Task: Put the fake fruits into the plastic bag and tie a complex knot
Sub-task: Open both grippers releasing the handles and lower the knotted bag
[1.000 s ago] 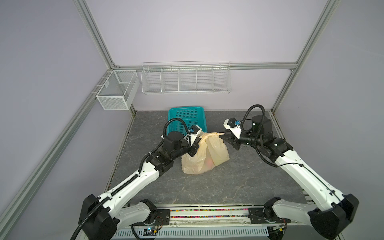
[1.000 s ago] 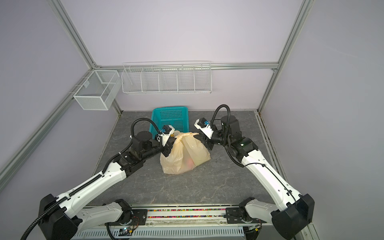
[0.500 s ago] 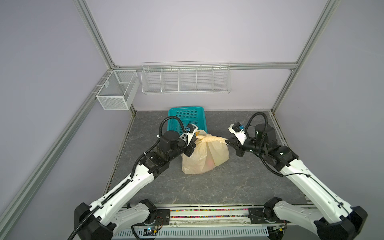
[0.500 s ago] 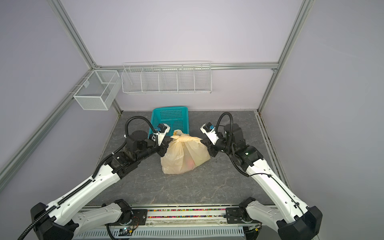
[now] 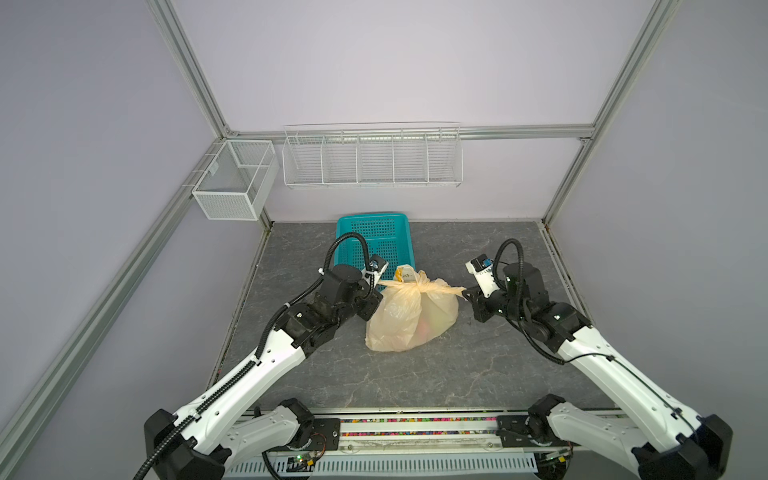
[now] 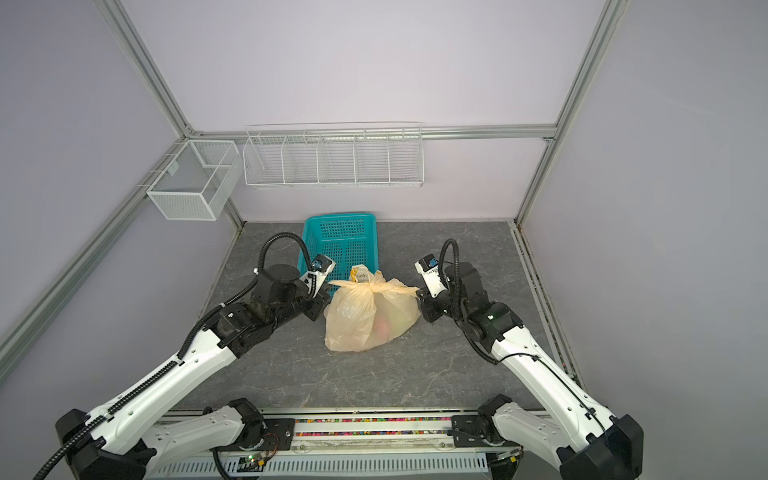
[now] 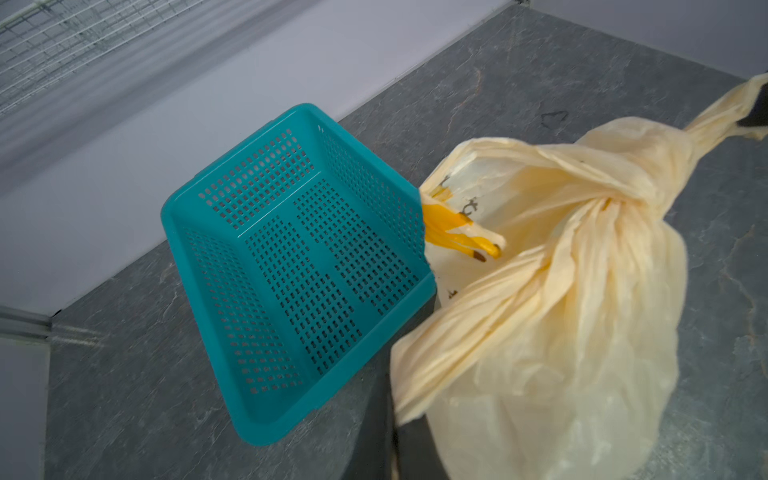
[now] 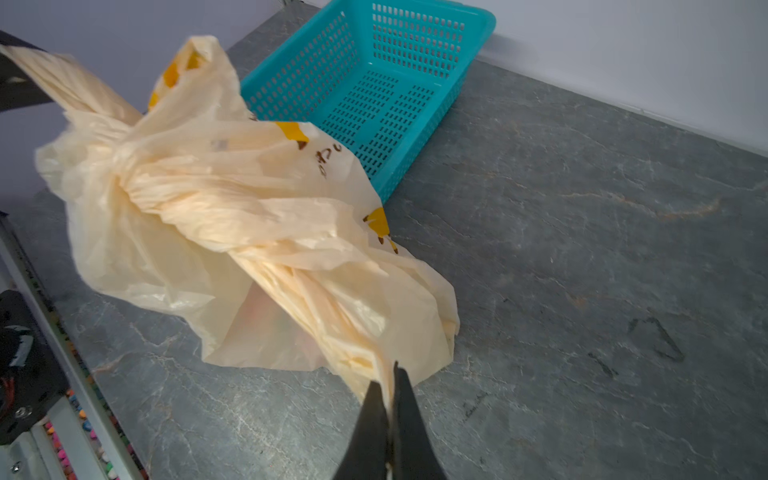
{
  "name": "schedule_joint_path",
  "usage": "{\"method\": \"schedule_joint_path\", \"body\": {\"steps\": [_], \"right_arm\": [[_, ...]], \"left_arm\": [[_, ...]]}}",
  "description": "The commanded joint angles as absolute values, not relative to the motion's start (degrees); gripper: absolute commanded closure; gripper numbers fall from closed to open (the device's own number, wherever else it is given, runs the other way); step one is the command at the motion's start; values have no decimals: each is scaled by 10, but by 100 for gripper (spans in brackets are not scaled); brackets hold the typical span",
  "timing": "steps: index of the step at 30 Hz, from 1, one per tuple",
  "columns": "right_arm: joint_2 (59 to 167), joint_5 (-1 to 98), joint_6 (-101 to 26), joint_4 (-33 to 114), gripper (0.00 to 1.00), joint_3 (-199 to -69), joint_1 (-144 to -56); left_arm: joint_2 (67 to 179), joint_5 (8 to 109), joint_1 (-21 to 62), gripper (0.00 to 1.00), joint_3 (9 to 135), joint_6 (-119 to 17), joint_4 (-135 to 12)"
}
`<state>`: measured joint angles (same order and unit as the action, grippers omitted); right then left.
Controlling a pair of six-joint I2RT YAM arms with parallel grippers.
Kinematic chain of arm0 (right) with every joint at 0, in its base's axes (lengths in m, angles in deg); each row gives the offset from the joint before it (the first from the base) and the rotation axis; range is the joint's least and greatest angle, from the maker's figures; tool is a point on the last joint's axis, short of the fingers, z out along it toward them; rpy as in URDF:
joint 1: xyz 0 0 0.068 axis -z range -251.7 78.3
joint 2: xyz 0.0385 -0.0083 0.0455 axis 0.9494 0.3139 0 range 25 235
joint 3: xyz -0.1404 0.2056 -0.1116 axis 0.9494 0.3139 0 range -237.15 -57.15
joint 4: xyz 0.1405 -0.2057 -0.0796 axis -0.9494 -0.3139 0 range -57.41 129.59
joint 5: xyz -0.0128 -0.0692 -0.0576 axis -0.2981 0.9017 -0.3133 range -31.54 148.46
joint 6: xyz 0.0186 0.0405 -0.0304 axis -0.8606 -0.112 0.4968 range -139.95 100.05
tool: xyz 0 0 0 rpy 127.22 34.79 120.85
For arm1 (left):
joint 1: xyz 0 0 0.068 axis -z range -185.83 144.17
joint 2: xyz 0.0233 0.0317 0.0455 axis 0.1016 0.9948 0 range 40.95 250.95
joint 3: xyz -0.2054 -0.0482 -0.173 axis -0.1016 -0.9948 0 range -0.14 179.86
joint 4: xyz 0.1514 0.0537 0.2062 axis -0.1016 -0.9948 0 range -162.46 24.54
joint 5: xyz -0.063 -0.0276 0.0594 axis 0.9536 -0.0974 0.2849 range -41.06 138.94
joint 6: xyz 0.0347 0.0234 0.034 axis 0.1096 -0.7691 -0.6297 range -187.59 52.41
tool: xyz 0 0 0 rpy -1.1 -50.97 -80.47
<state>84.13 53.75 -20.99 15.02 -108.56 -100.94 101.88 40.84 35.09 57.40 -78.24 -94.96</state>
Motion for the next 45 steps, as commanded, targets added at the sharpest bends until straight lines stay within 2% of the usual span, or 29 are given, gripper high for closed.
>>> {"method": "schedule_joint_path", "body": {"steps": [1,17,32,37,38,39,40,42,45], "right_arm": [[836,638,-249,115,93,-1040,-987],[839,607,-309,172,93,-941,-897],[871,615,-279,111,93,-967,-838],[862,560,-271,134,93,-963,-842],[854,542,-270,136,88,-966,-846],[844,528,-268,137,80,-969,-850],[833,513,-267,137,67,-973,-854],[807,487,-265,131,50,-983,-858],[766,479,-264,112,37,-1008,-858]], "left_arm": [[1005,321,318,100,558,-788,-1010],[1046,265,292,100,503,-798,-1014],[1100,271,293,100,494,-790,-1027],[1087,334,293,100,512,-772,-1032],[1082,361,292,100,514,-766,-1026],[1076,391,293,97,515,-757,-1020],[1068,424,292,76,516,-751,-1014],[1055,473,293,53,522,-741,-1014],[1026,491,293,32,533,-728,-1032]]}}
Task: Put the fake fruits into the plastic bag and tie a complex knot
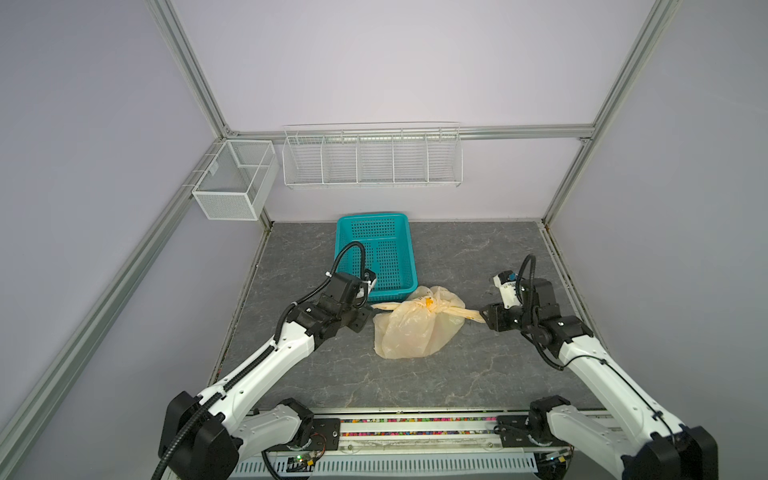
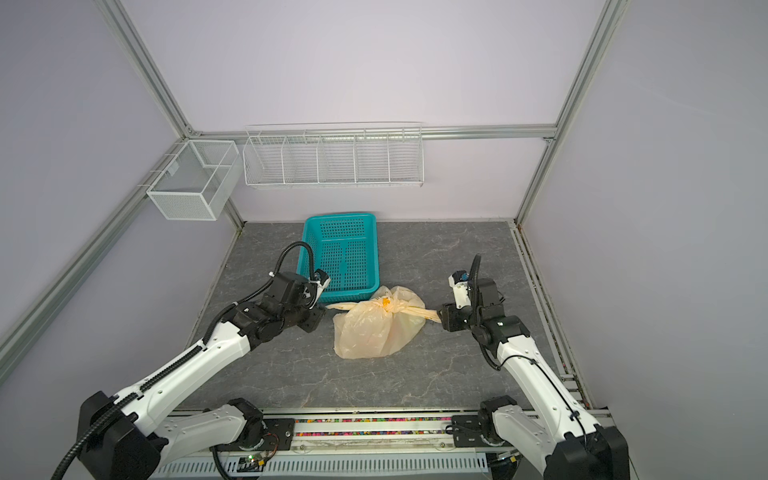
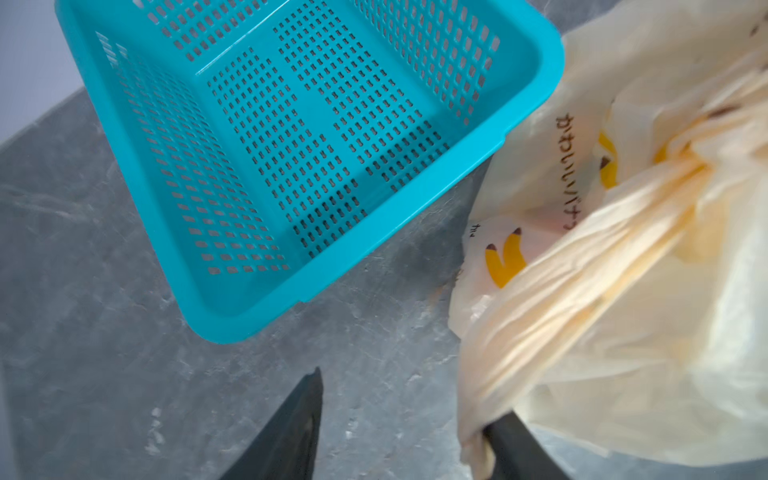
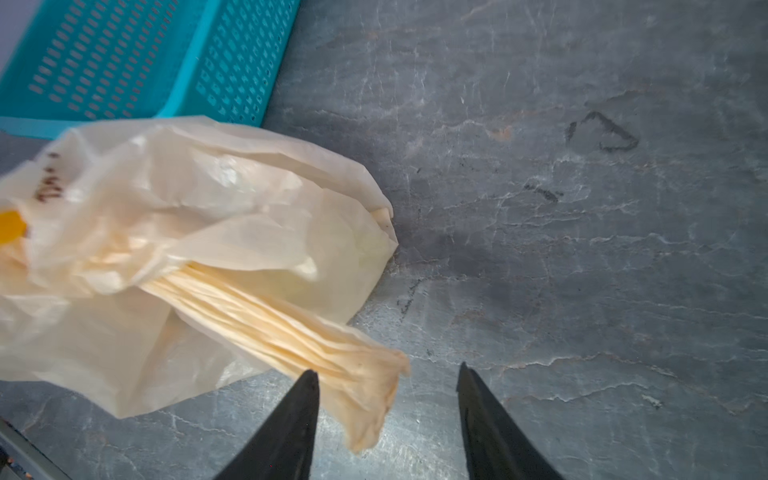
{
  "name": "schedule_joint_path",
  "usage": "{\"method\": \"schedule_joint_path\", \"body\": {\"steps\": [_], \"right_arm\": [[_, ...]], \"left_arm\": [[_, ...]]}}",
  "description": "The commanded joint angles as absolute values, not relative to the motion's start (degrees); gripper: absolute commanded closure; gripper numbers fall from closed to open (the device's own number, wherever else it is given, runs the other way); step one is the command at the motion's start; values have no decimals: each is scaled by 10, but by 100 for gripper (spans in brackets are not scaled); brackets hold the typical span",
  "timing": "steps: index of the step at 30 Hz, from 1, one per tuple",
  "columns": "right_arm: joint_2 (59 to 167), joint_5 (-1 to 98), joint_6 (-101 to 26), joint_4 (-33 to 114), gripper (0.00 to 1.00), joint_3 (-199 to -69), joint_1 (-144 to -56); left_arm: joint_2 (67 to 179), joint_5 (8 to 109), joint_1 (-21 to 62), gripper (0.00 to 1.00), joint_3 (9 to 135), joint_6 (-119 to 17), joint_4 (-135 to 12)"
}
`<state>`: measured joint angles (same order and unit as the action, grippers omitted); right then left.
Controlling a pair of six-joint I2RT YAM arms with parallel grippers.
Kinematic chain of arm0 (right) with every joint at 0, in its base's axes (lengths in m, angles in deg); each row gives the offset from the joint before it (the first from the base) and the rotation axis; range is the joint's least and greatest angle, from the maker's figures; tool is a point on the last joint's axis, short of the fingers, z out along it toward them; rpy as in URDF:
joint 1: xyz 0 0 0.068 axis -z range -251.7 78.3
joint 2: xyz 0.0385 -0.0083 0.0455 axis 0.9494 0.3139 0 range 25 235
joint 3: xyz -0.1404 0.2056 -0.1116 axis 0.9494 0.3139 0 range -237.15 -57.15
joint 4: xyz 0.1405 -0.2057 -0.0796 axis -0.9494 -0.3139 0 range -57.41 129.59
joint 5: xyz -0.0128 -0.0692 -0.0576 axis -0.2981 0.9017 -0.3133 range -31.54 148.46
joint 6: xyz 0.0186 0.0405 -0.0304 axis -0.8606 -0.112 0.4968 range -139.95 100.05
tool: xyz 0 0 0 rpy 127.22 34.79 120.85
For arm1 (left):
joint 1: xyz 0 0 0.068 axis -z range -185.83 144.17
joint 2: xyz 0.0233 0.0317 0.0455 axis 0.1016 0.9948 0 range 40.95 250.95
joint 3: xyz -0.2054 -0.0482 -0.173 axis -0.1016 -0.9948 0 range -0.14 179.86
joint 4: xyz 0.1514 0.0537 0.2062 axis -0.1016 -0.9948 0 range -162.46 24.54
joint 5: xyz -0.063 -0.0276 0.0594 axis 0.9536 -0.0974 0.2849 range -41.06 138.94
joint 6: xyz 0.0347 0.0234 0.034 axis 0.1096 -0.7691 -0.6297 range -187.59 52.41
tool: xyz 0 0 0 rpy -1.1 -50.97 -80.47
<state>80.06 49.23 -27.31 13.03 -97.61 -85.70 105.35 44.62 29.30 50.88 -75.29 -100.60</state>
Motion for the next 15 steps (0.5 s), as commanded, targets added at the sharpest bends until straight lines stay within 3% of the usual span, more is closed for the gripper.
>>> {"method": "schedule_joint_path", "body": {"steps": [1,5,10,15], "right_arm": [[754,484,-262,106,34,-1019,-858],[730,531,-250,93,27,-1059,-858],[740,586,-235,94,19,-1105,-858],[740,708,-227,154,12,-1080,-857]], "left_arm": [[1010,493,292,24,536,-727,-1042],[942,508,292,13,541,-731,-1055],[897,505,290,10,554,-711,-1042],[874,349,287,10,535,-620,-951]]}}
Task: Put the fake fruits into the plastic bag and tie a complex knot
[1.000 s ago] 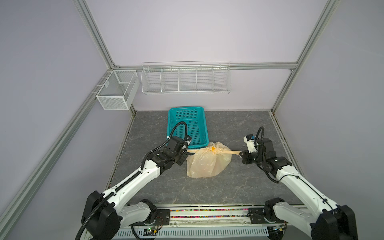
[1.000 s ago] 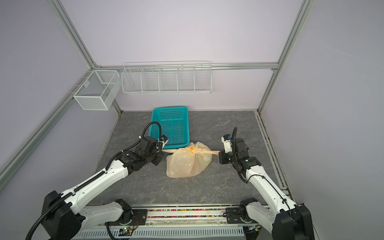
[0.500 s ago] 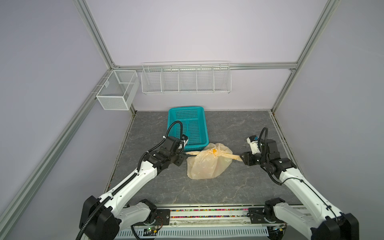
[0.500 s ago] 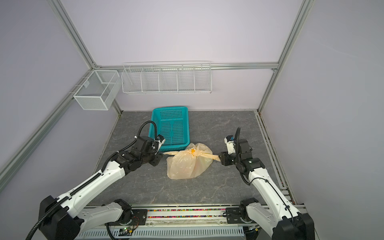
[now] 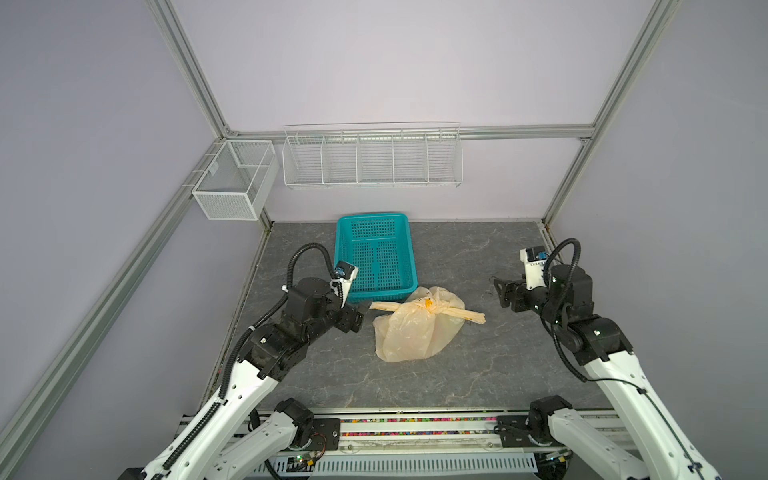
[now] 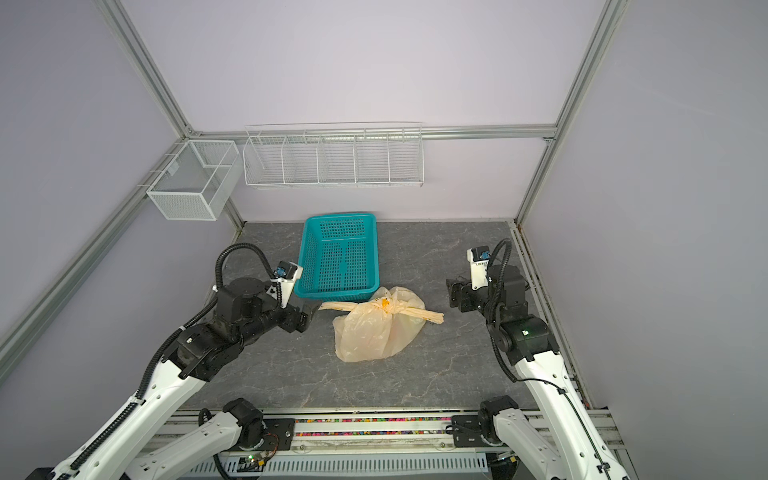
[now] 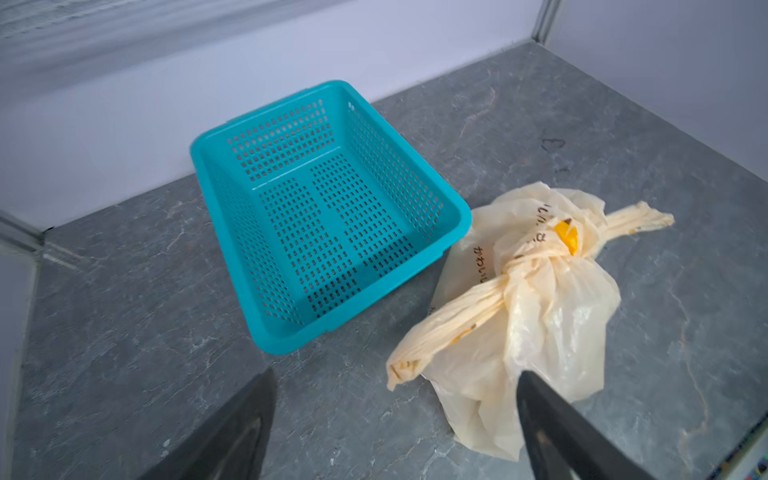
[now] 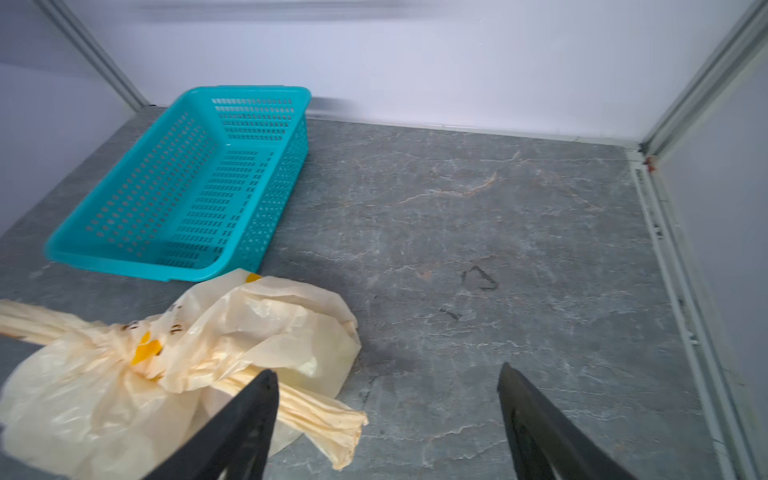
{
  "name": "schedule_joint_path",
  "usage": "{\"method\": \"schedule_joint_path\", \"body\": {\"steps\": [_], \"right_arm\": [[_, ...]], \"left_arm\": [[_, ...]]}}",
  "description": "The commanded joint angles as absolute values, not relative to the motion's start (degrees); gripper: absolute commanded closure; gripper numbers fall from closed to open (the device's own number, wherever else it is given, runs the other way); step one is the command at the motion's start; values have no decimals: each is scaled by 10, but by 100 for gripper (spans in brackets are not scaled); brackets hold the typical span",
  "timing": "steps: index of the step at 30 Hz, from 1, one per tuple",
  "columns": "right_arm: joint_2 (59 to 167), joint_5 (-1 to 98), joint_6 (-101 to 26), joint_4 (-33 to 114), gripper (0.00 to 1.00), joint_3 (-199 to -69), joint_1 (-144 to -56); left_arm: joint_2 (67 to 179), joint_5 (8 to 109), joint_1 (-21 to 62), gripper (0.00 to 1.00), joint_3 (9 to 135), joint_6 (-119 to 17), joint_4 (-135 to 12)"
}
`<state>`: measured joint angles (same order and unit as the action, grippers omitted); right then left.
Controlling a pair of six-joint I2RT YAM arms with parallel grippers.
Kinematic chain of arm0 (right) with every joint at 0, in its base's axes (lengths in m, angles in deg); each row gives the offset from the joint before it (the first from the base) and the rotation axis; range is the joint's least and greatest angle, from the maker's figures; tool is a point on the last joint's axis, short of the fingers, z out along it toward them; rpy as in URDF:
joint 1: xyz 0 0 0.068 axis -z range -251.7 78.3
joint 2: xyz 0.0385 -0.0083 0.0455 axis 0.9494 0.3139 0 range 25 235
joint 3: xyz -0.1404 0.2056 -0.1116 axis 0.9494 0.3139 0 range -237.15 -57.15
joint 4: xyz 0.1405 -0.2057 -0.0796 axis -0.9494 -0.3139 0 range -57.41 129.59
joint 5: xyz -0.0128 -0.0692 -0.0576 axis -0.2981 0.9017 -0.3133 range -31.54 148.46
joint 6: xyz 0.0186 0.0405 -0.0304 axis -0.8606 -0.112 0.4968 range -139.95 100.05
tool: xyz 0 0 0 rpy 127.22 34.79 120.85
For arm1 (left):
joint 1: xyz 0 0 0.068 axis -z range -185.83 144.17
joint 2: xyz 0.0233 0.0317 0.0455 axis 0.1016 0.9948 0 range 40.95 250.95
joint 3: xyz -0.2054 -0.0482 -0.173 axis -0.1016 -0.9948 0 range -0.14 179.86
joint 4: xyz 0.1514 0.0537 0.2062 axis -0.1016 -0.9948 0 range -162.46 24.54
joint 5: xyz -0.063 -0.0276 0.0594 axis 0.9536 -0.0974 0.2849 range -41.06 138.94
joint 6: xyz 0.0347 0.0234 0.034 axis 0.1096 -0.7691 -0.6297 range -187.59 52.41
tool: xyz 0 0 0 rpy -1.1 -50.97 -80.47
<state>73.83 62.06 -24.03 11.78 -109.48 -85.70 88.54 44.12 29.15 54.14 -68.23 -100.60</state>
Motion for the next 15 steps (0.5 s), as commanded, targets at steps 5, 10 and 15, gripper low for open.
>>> {"method": "schedule_joint_path", "body": {"steps": [5,10,15], "right_arm": [[755,774,-230,254,0,-1018,-855],[799,821,-238,323,11,-993,-853],[841,857,-237,379,11,-967,-849]], "left_arm": [[821,223,287,3,413,-581,-719],[837,78,281,1,291,-647,-498],[905,65,196,1,247,-653,-441]]}}
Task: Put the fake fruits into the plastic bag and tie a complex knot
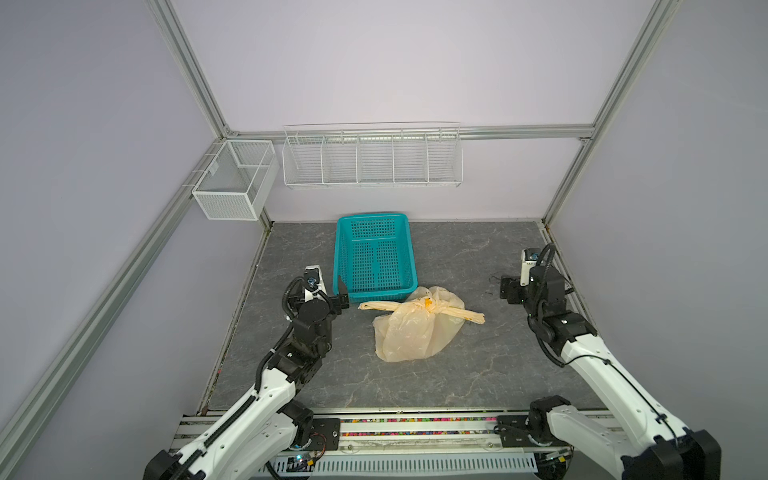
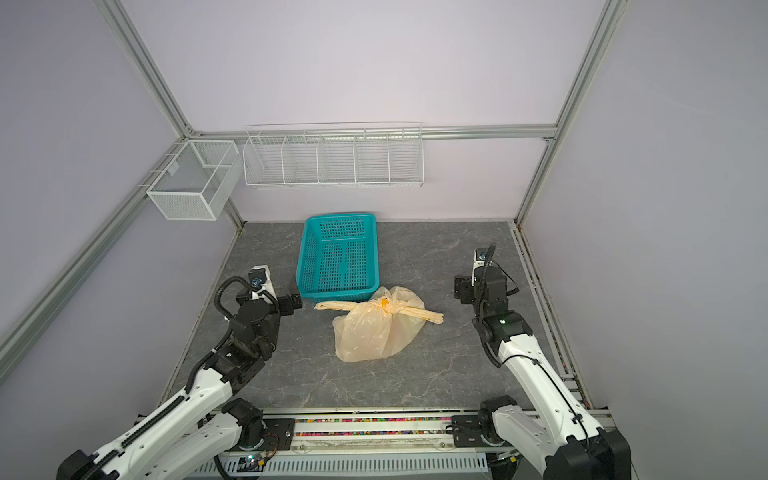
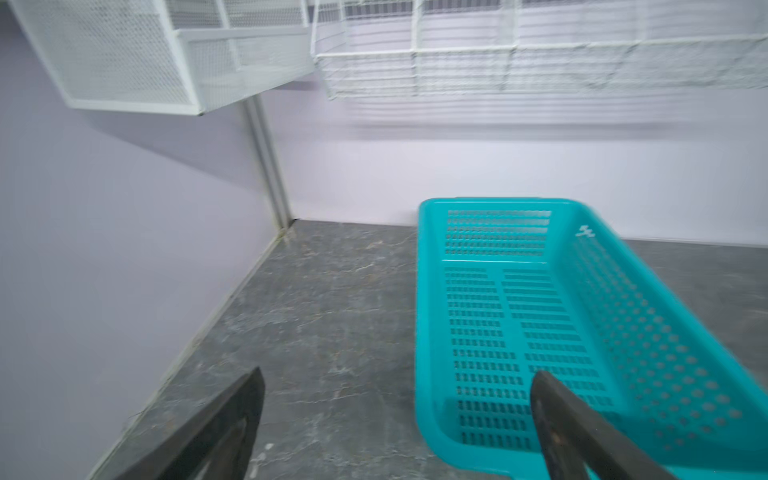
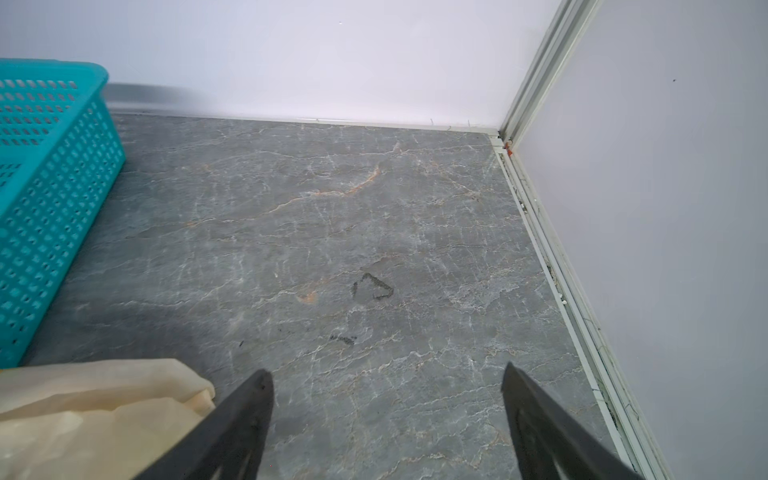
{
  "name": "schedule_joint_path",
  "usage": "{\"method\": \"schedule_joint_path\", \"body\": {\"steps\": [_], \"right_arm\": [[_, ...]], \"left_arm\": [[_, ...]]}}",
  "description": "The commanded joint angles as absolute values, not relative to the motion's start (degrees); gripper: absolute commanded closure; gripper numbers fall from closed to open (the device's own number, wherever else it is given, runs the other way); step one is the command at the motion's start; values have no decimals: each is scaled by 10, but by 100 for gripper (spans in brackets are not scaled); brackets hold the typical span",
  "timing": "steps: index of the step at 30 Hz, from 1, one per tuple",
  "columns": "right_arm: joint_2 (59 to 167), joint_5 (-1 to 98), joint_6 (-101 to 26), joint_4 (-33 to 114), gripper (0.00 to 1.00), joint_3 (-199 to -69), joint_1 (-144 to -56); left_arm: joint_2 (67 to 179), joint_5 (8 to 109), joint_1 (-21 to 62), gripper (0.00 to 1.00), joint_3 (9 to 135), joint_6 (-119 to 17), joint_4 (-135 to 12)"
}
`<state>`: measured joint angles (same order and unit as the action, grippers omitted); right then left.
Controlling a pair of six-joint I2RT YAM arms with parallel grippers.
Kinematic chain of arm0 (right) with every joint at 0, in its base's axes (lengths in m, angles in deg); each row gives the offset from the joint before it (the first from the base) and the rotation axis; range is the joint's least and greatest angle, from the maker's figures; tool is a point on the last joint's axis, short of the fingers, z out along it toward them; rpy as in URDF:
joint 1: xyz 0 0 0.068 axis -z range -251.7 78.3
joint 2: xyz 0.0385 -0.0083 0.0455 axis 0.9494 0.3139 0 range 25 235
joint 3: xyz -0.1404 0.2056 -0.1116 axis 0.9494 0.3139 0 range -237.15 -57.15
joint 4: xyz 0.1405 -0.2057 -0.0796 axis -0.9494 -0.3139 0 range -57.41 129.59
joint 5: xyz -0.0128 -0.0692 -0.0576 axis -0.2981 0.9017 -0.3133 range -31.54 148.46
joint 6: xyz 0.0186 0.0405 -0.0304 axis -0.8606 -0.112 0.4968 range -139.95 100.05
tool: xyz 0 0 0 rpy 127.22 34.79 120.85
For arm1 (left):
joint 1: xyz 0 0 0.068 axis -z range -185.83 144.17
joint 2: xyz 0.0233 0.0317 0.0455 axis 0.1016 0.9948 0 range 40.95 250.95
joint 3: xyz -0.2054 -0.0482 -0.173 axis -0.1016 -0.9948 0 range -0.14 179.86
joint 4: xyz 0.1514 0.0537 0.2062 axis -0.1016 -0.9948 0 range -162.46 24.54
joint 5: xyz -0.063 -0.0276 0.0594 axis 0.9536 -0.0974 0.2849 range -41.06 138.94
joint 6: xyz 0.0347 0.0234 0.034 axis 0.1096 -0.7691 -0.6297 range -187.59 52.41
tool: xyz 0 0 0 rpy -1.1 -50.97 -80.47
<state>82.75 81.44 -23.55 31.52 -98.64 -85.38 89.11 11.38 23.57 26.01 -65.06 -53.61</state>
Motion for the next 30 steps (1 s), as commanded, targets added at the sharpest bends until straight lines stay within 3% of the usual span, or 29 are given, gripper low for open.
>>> {"method": "schedule_joint_path", "body": {"steps": [1,9,17,23,25,27,28,30], "right_arm": [[848,860,-233,394,11,-958,-848],[903,871,-184,525,11,-884,-843],[998,852,-142,719,11,-799,-839],[1028,783,-141,880,11,-754,-793],[1075,758,-159,934,11,-747,-772],[1148,740,-160,1041,11,-738,-759],[1159,742,-160,1048,11,-740,-758],[1118,730,-179,904,11,-778,-752]], "left_arm": [[912,83,170,1,239,-642,-437],[979,192,29,1,180,-639,-348],[1164,283,24,1,182,-679,-196],[1265,335,3,1,233,-683,-191],[1301,367,-21,1,219,-674,-123],[1292,362,-23,1,235,-664,-170],[1290,366,-25,1,236,-662,-177],[1296,368,-25,1,231,-667,-155]]}}
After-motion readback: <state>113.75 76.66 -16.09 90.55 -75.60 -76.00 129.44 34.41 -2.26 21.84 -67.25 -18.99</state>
